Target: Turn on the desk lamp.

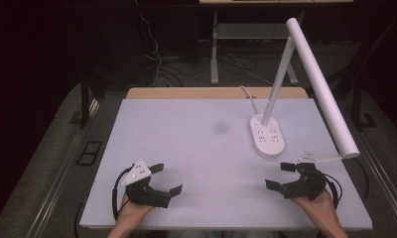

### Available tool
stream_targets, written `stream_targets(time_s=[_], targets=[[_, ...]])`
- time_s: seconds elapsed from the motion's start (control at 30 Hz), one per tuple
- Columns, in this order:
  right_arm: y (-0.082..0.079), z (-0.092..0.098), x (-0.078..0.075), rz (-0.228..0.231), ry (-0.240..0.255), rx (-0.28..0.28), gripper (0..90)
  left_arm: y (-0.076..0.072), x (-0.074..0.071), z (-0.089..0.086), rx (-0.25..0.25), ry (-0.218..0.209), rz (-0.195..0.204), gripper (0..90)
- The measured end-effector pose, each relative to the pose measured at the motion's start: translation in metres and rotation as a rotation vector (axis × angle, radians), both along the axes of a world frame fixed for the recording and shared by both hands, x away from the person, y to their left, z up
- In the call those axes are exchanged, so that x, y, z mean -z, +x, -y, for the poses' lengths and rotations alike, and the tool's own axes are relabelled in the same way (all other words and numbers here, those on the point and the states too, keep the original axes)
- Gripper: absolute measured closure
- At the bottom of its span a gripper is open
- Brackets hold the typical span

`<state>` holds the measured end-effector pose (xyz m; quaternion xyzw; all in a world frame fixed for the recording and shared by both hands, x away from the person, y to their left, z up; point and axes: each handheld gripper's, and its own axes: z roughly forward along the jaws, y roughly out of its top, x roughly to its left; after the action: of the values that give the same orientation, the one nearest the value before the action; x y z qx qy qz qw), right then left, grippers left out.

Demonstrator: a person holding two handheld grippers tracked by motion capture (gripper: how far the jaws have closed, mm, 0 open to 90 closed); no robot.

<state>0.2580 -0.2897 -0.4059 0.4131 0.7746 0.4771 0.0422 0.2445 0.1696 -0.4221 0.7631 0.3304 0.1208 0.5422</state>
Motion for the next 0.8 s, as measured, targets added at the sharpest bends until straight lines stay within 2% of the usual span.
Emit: stream_targets(time_s=[0.8], targets=[[0.021,0.012,-0.017,-0.028,-0.007,-0.016,0.4,-0.001,0.001,0.0,-0.006,0.013,-0.007,0.2]])
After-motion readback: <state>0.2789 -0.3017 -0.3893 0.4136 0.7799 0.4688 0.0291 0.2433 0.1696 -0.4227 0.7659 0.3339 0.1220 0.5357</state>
